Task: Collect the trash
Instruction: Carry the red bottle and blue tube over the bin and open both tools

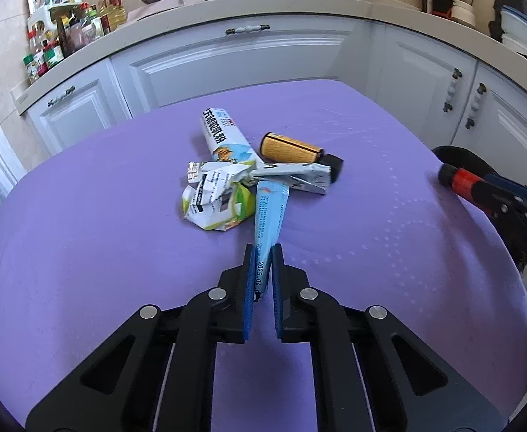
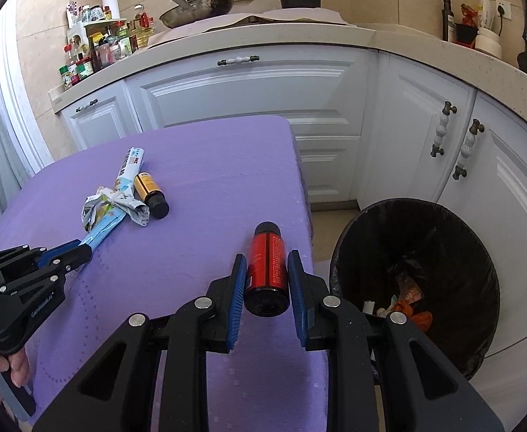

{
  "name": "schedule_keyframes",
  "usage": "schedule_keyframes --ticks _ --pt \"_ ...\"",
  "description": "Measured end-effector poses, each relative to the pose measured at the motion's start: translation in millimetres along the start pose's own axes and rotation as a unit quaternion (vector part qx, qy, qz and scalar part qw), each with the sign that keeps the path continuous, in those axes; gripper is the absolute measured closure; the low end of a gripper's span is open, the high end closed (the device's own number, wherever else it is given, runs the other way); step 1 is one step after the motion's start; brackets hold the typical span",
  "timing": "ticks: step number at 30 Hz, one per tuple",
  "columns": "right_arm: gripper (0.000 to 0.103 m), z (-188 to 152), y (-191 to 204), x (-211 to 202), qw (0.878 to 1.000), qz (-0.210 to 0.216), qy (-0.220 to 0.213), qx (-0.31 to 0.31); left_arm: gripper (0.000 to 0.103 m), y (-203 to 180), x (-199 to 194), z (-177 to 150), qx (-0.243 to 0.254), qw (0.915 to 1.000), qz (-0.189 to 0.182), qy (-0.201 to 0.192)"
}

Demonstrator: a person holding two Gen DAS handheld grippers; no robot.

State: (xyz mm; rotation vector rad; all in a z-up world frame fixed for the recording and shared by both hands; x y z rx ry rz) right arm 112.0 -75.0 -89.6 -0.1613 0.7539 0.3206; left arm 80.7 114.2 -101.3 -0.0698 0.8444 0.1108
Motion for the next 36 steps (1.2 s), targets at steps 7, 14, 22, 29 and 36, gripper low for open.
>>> schedule_keyframes --ticks 7,14,22,29,36 --pt "0.079 -2.2 0.5 -3.1 1.0 -0.003 -0.001 -0.004 0.096 -1.3 -21.6 -2.9 -0.016 0.9997 -0.007 -0.019" --pt "0.079 -0.7 2.1 -10.2 1.0 -0.007 -0.009 -0.007 0.096 -0.1 -41.5 3.4 -0.026 0.9988 -0.006 -0.041" --pt "0.079 3.4 -9.4 -28.2 0.999 -0.028 -0.028 -0.001 0.096 -13.9 -58.2 15.0 -0.03 0.9972 -0.012 -0.068" --pt "0.079 0.5 -39.1 -47.3 0.997 -0.068 -0.042 0.018 0.096 -51.4 -66.7 26.2 -0.021 0.995 -0.042 -0.088" --pt "0.079 -8.1 -76.4 -61.4 0.992 -0.111 -0.049 0.042 0.096 -98.2 -65.3 33.8 -0.005 0.9929 -0.072 -0.095"
Point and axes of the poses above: each gripper's, at about its wrist camera, not at the fingertips, and x roughly the way its jaws point, y to its left, z to its top, the point moved 2 cm from there along x, roughly the way its jaws point, and after that the axes turned 9 degrees about -x, right-handed, at the moved point
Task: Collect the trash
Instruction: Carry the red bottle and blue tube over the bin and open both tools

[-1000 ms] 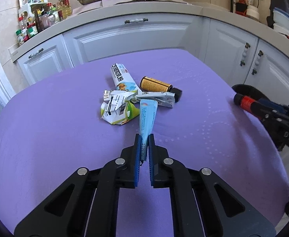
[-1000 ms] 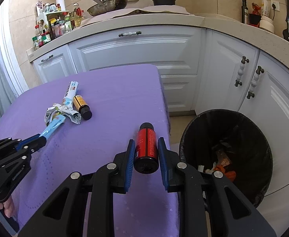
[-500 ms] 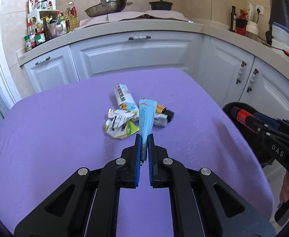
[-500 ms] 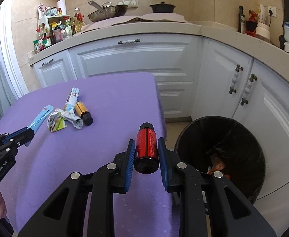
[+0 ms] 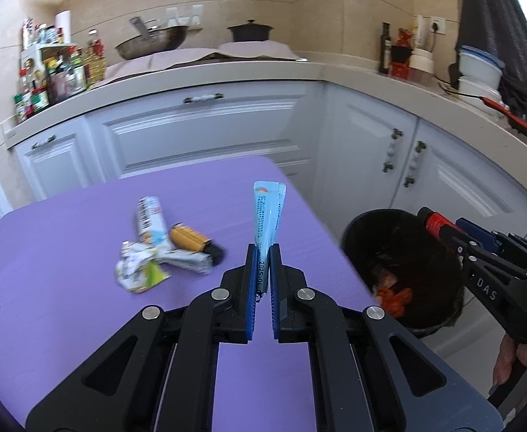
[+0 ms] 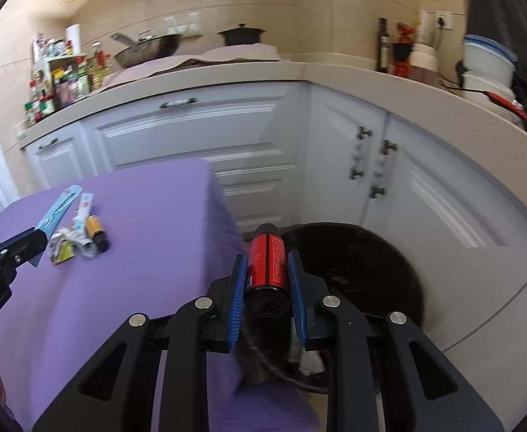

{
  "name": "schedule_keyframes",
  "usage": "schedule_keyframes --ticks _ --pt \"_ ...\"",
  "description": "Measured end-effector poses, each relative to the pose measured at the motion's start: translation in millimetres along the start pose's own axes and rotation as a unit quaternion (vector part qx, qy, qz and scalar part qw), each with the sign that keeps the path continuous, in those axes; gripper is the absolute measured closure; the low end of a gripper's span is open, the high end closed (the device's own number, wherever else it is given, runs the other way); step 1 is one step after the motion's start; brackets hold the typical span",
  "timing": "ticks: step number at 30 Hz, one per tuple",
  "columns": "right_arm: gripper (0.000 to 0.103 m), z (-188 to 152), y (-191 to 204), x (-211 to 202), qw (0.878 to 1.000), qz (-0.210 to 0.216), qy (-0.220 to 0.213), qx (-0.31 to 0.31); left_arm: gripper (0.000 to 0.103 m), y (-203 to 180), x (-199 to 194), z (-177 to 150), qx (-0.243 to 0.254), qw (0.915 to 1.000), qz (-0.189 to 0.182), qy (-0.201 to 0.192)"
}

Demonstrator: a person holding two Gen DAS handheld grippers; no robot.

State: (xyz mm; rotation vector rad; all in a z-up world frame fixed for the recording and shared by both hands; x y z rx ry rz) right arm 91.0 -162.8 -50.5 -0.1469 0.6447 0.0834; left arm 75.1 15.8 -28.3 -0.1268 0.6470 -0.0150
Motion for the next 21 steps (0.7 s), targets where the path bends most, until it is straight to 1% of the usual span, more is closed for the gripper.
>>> schedule_keyframes --ticks 9,17,21 --pt "0.079 -7.8 -47.3 4.0 0.999 -0.043 -0.004 0.024 0.096 -59.3 25.3 -6.0 0.031 0.9992 -0.024 0.013" --pt "0.079 -16.7 -73.2 18.5 0.998 -0.056 0.0 0.038 0.096 -107.0 55.9 -14.4 0.059 0.9975 -0.03 0.027" --pt "0.079 -21.2 -84.8 28.4 0.997 -0.058 0.006 0.042 0.096 -124.1 75.0 -18.8 0.066 0.9965 -0.028 0.043"
Point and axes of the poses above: each gripper's, at about its wrist camera, not at the fingertips, and x roughly the way its jaws point, y to its left, z to its top, the point moved 2 cm from there along x, roughly the way its jaws point, and after that the axes turned 9 degrees about -x, right-handed, at the moved point
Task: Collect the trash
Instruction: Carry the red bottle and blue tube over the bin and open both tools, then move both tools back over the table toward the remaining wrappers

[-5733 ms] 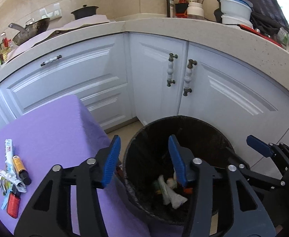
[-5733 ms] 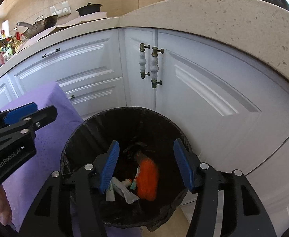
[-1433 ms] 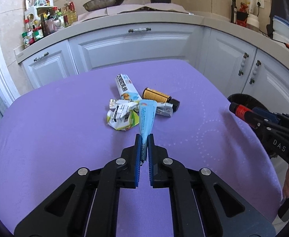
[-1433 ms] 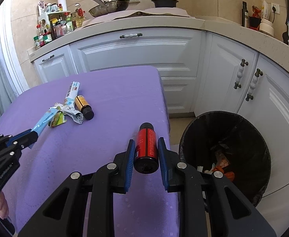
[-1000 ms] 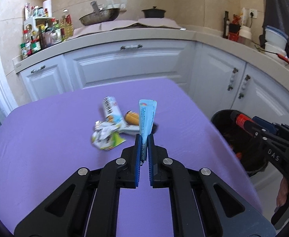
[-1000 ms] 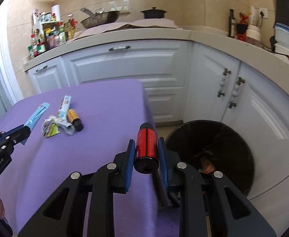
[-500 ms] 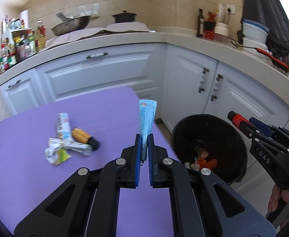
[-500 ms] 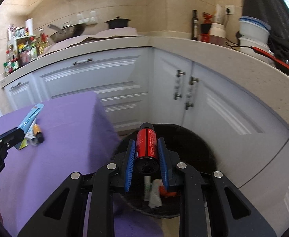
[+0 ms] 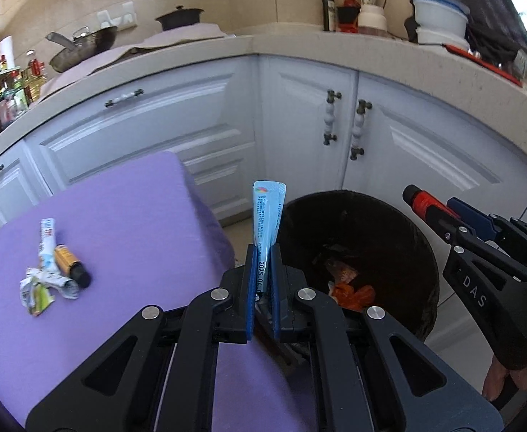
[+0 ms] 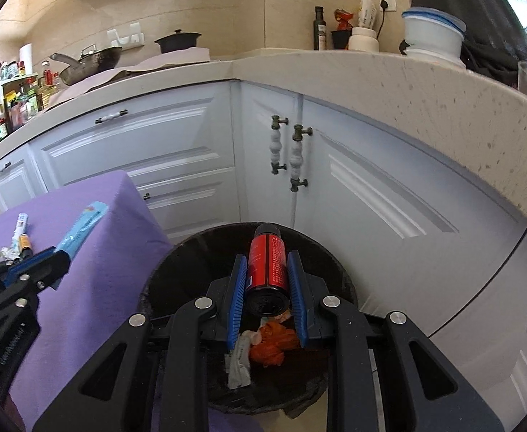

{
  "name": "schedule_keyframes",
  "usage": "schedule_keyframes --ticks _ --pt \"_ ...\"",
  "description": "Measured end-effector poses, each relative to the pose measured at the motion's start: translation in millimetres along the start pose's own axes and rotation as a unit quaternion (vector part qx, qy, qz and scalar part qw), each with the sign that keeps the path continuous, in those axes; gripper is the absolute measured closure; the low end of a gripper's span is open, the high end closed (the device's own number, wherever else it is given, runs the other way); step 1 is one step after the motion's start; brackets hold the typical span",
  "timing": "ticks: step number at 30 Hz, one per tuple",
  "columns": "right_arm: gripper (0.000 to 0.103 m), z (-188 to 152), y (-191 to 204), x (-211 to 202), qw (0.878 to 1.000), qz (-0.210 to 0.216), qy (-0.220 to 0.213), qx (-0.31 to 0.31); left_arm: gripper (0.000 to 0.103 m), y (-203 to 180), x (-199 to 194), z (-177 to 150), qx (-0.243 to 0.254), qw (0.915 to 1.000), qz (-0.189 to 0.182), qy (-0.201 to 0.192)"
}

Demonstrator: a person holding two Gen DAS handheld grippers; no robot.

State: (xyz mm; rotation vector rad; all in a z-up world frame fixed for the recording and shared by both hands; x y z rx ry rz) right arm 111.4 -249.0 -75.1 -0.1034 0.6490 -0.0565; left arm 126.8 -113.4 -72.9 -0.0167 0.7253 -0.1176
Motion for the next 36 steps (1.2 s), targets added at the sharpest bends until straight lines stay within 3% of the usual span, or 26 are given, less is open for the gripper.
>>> schedule_keyframes --ticks 7,13,15,19,26,36 --pt "0.079 -4.9 -13.4 20.1 1.0 -0.004 0.014 0.006 0.095 -22.1 29.1 1.8 0.004 0.9998 0.0 0.022" --pt "0.078 -8.9 -19.5 38.8 1.0 0.002 0.031 0.004 0.081 -28.9 43.1 6.0 0.0 0.9995 -0.002 0.032" --pt "0.068 -9.5 -20.2 42.7 0.999 0.002 0.035 0.005 0.064 -27.8 42.8 6.8 -0.003 0.9995 -0.001 0.03" --pt "0.062 -9.9 -18.5 41.4 0.999 -0.003 0.033 0.004 0.058 -20.4 37.7 7.7 -0.007 0.9997 0.003 0.025" --pt "0.062 -4.1 -7.4 36.6 1.0 0.003 0.028 0.001 0.049 13.4 16.7 9.1 -0.027 0.9992 0.025 0.014" --pt "0.059 10.3 33.5 23.5 0.999 0.045 0.011 -0.01 0.043 89.7 -19.7 4.4 -0.072 0.9932 0.091 -0.008"
Point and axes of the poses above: each gripper's, at about its wrist camera, not at the fingertips, and x roughly the way its jaws point, y to its left, z to its top, the point moved 2 cm from there along x, roughly the way its jaws point, and after that the axes turned 9 degrees about -x, right-handed, at the moved point
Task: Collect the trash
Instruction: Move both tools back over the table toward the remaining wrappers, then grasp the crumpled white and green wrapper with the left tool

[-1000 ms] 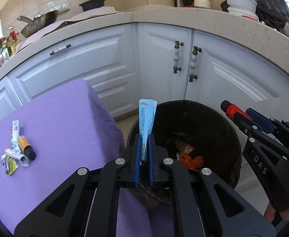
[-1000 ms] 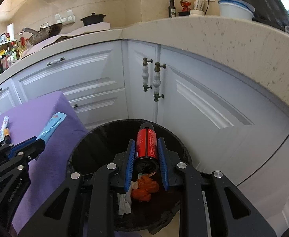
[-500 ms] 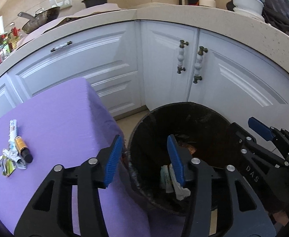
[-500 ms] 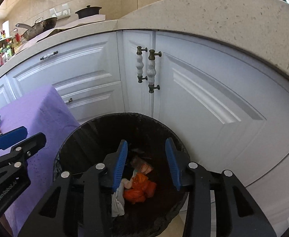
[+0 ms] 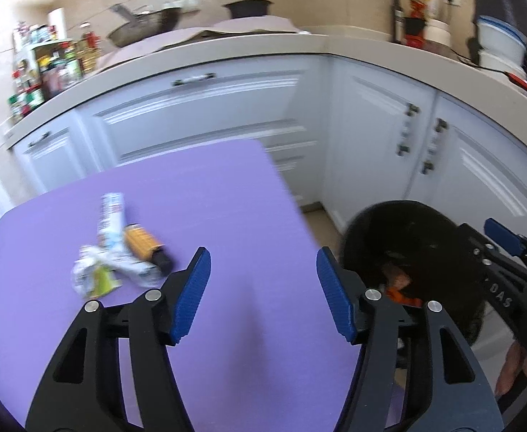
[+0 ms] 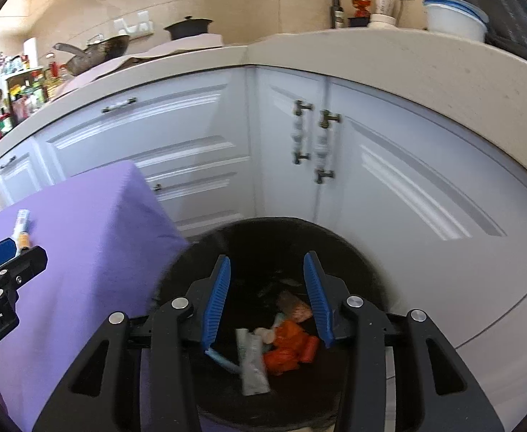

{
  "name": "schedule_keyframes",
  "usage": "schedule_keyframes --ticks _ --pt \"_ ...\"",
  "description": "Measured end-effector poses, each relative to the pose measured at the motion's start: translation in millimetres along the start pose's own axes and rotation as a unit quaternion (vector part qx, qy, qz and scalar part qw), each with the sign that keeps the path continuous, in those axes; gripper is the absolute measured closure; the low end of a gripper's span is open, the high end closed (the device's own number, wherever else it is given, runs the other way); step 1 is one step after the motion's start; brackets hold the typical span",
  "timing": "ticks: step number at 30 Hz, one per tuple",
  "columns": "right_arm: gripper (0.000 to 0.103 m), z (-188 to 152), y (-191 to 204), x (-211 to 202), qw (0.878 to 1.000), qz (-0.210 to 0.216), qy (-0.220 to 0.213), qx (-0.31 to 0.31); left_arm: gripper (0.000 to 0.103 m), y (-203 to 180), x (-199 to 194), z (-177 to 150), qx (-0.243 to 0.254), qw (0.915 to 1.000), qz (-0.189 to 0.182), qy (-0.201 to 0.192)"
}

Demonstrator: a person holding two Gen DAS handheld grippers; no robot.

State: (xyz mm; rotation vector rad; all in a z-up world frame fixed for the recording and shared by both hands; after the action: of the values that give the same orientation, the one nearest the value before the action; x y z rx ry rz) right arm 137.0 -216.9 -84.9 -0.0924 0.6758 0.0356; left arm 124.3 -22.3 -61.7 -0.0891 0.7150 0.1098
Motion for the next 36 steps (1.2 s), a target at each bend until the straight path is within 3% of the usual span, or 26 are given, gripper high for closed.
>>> schedule_keyframes --ticks 7,14,22,23,24,28,36 --pt "0.056 10.9 46.3 -5.0 0.999 0.04 -0.01 -0.027 0.041 66.4 -3.3 -1.2 -0.034 0.9975 0.062 -0.005" --pt "0.054 23.5 96.1 -4.1 0.995 0.079 -0.015 -0.06 0.041 124.6 13.7 -7.5 -0.067 0.9905 0.119 0.016" --pt "0.053 28.7 133.3 -1.3 0.99 0.106 -0.012 -0.087 0.041 145.1 35.9 -4.5 -0.073 0.9897 0.117 0.039" --pt "0.053 28.7 136.7 -1.2 0.99 0.108 -0.011 -0.089 0.044 146.0 38.1 -5.1 -0.073 0.9899 0.114 0.043" --pt "0.053 29.0 139.6 -0.7 0.99 0.11 -0.01 -0.092 0.056 146.5 39.6 -5.3 -0.071 0.9902 0.112 0.044" --pt "0.052 29.3 149.4 1.7 0.988 0.116 -0.007 -0.098 0.085 146.7 45.0 -6.7 -0.064 0.992 0.093 0.056" --pt "0.052 28.7 162.4 3.9 0.987 0.121 -0.004 -0.106 0.094 151.0 35.0 -8.6 -0.064 0.9932 0.086 0.045"
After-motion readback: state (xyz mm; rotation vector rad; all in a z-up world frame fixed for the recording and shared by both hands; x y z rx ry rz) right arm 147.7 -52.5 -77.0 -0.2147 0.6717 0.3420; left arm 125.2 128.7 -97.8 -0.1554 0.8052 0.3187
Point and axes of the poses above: each gripper's, at about its wrist camera, not at the fingertips, and x roughly the way its jaws point, y to its left, z to its top, the point moved 2 cm from there along x, roughly the way its jaws point, and after that the axes turned 9 degrees about -x, right-handed, at the moved point
